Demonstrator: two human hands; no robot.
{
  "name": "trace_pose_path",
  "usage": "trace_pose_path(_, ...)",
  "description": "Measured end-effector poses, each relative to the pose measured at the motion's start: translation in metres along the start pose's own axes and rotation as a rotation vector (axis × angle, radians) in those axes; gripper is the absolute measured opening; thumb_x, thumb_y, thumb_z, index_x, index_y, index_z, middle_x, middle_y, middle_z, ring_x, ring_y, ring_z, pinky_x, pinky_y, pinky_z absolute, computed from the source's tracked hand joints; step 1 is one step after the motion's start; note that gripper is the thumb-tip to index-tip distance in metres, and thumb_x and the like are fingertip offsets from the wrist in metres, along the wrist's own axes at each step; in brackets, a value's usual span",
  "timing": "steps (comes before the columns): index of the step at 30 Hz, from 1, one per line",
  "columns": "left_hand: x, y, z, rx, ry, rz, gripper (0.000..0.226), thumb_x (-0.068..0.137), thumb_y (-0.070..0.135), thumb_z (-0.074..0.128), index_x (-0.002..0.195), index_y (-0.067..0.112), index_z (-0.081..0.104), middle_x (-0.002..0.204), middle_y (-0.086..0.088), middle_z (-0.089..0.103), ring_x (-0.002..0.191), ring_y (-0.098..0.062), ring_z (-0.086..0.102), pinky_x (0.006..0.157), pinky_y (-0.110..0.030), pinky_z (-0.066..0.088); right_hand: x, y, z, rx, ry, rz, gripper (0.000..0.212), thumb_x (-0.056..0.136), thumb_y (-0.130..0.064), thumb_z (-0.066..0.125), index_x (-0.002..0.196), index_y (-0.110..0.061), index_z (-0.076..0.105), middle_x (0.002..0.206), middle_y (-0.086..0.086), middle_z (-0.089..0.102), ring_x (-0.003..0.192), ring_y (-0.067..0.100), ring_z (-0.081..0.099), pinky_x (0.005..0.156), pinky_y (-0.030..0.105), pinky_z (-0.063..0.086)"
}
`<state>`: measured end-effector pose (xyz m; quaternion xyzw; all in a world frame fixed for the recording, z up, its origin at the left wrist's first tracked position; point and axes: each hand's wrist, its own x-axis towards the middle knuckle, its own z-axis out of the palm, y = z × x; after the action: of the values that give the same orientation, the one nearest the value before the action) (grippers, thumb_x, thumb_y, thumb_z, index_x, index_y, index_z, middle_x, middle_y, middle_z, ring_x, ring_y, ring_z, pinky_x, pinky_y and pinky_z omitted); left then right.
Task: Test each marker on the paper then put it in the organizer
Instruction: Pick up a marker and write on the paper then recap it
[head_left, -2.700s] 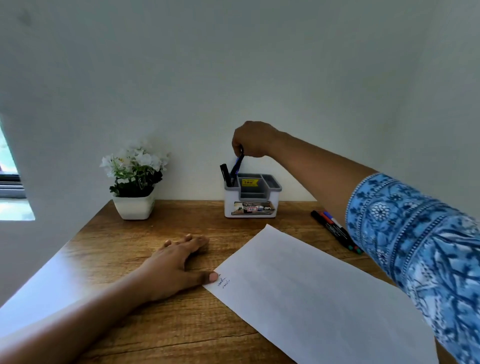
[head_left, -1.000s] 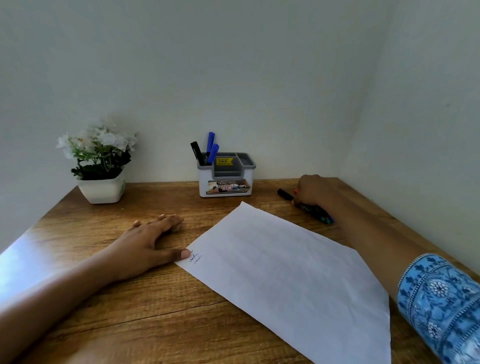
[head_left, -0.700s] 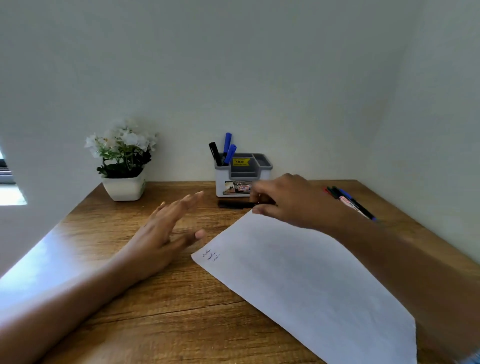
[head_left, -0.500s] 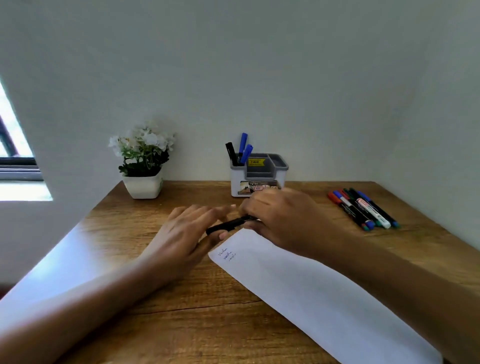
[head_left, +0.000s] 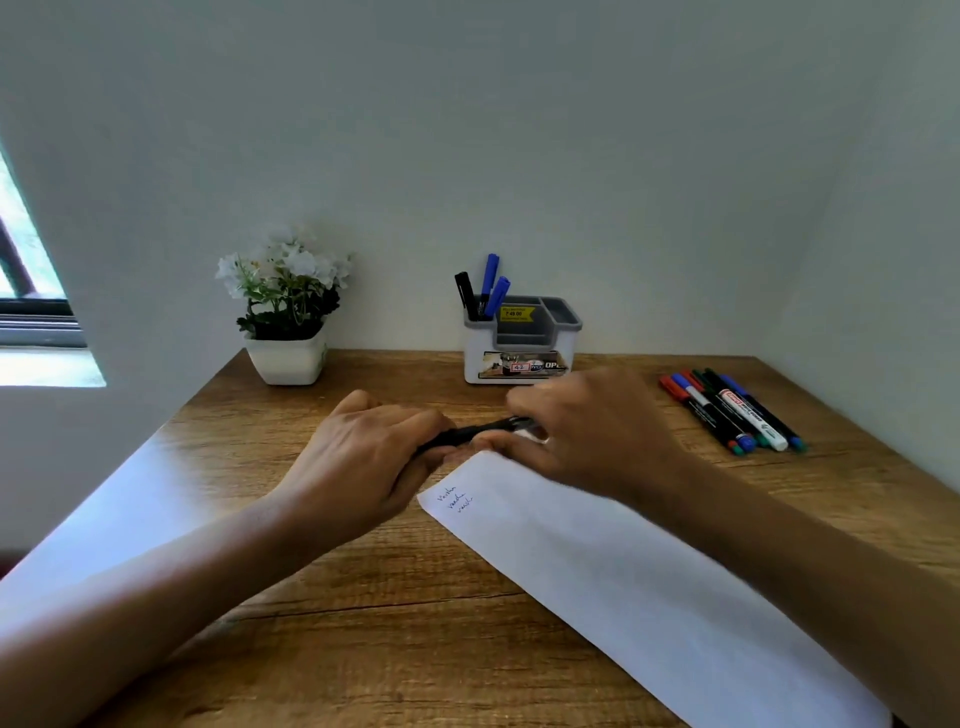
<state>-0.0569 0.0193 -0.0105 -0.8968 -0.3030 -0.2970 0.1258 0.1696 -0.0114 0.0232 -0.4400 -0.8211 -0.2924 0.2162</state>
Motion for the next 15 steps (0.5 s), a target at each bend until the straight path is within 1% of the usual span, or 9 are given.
trace_pose_path(3, -0.005, -0.028, -0.005, -0.02, 0.041, -0.155, 0.036, 0.094, 0.054, 0.028, 0.082, 0.031, 0.051, 0.061, 0.019, 0.048, 0.049, 0.006, 0.038, 0.056, -0.018, 0.029, -0.004, 0.041, -0.02, -0.095, -0.032, 0.235, 0.065, 0.079, -0.076, 0.03, 0.06, -0.02, 0.057, 0.044, -0.003, 0.047, 0.042, 0.018, 0.047, 0.047, 0.021, 0.028)
trace_pose_path(5, -0.005, -0.035, -0.006, -0.041, 0.053, -0.201, 0.029, 0.093, 0.058, 0.024, 0.079, 0.038, 0.038, 0.059, 0.02, 0.042, 0.049, 0.008, 0.036, 0.057, -0.013, 0.027, -0.006, 0.062, -0.03, 0.01, -0.17, 0.336, 0.062, 0.078, -0.079, 0.031, 0.067, -0.023, 0.055, 0.051, -0.004, 0.05, 0.051, 0.016, 0.047, 0.049, 0.025, 0.032)
trace_pose_path(6, -0.005, -0.034, -0.004, -0.054, 0.031, -0.2, 0.026, 0.093, 0.058, 0.024, 0.079, 0.04, 0.034, 0.06, 0.02, 0.043, 0.051, 0.008, 0.037, 0.057, -0.012, 0.026, -0.006, 0.066, -0.029, 0.13, -0.258, 0.369, 0.058, 0.08, -0.077, 0.031, 0.078, -0.026, 0.059, 0.06, -0.005, 0.056, 0.057, 0.014, 0.05, 0.055, 0.028, 0.039)
trace_pose_path(7, -0.004, -0.031, 0.0, -0.072, 0.001, -0.185, 0.023, 0.093, 0.057, 0.024, 0.079, 0.041, 0.031, 0.061, 0.019, 0.043, 0.052, 0.007, 0.038, 0.055, -0.013, 0.025, -0.006, 0.065, -0.026, 0.269, -0.335, 0.394, 0.052, 0.085, -0.069, 0.032, 0.098, -0.028, 0.061, 0.073, -0.005, 0.062, 0.065, 0.012, 0.054, 0.063, 0.032, 0.044)
trace_pose_path(8, -0.004, -0.027, 0.004, -0.099, -0.035, -0.174, 0.022, 0.093, 0.057, 0.025, 0.078, 0.042, 0.03, 0.062, 0.018, 0.044, 0.054, 0.005, 0.041, 0.053, -0.015, 0.025, -0.005, 0.061, -0.021, 0.408, -0.374, 0.399, 0.042, 0.091, -0.058, 0.035, 0.119, -0.032, 0.053, 0.082, -0.004, 0.064, 0.07, 0.009, 0.055, 0.069, 0.032, 0.047)
trace_pose_path(9, -0.004, -0.024, 0.008, -0.14, -0.075, -0.185, 0.022, 0.092, 0.058, 0.025, 0.078, 0.042, 0.03, 0.066, 0.016, 0.047, 0.058, 0.002, 0.044, 0.051, -0.019, 0.029, -0.005, 0.055, -0.017, 0.542, -0.382, 0.392, 0.034, 0.097, -0.043, 0.037, 0.13, -0.038, 0.041, 0.082, -0.004, 0.061, 0.07, 0.006, 0.053, 0.069, 0.031, 0.048)
trace_pose_path(10, -0.004, -0.021, 0.011, -0.202, -0.11, -0.221, 0.024, 0.091, 0.06, 0.024, 0.078, 0.04, 0.032, 0.072, 0.014, 0.052, 0.064, -0.002, 0.049, 0.053, -0.024, 0.036, -0.005, 0.049, -0.015, 0.684, -0.369, 0.399, 0.035, 0.1, -0.029, 0.037, 0.132, -0.043, 0.035, 0.079, -0.003, 0.058, 0.065, 0.004, 0.051, 0.063, 0.028, 0.047)
trace_pose_path(12, -0.003, -0.017, 0.011, -0.343, -0.213, -0.346, 0.03, 0.091, 0.062, 0.026, 0.089, 0.036, 0.042, 0.093, 0.01, 0.06, 0.083, -0.006, 0.055, 0.071, -0.034, 0.049, -0.004, 0.04, -0.018, 1.009, -0.324, 0.483, 0.035, 0.102, -0.017, 0.034, 0.123, -0.044, 0.043, 0.076, 0.001, 0.054, 0.059, 0.004, 0.044, 0.049, 0.021, 0.038)
trace_pose_path(15, -0.003, -0.015, 0.01, -0.529, -0.412, -0.471, 0.037, 0.087, 0.058, 0.039, 0.108, 0.027, 0.045, 0.117, 0.013, 0.057, 0.104, 0.0, 0.052, 0.09, -0.032, 0.046, 0.001, 0.035, -0.023, 1.361, -0.244, 0.592, 0.034, 0.102, -0.015, 0.034, 0.113, -0.041, 0.053, 0.077, 0.001, 0.053, 0.059, 0.009, 0.039, 0.044, 0.019, 0.028)
